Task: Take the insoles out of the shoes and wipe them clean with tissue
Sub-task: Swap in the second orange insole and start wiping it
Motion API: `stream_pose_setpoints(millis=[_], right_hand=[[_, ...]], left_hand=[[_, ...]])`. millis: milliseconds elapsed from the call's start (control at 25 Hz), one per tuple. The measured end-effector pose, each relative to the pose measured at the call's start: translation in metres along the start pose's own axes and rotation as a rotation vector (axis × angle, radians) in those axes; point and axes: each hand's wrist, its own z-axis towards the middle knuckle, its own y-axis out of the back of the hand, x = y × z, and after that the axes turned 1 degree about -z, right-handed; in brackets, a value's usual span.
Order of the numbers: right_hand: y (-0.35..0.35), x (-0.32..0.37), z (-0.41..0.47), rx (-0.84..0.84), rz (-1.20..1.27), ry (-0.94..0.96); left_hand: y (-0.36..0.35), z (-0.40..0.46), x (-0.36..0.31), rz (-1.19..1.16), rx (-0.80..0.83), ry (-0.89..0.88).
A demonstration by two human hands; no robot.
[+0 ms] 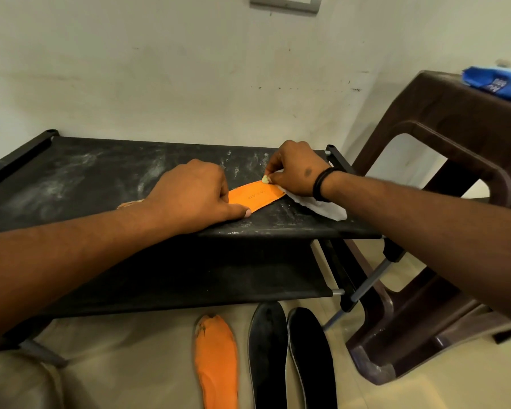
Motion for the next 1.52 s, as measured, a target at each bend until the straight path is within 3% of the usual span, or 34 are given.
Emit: stream_pose_setpoints(millis=[600,1240,1520], right_hand=[[0.029,-0.017,-0.028,0.199,-0.081,0.092],[-0.007,-0.002,0.003,-0.072,-0.007,0.050],[0.007,0.002,-0.025,0.054,-0.106,0.128]], left_hand=[[0.001,-0.003,-0.001,-0.041,-0.003,-0.013],[-0.001,0.000,0.003,-0.061,-0.029,-0.036],[-0.001,-0.002,0.002,-0.062,-0.020,-0.014]])
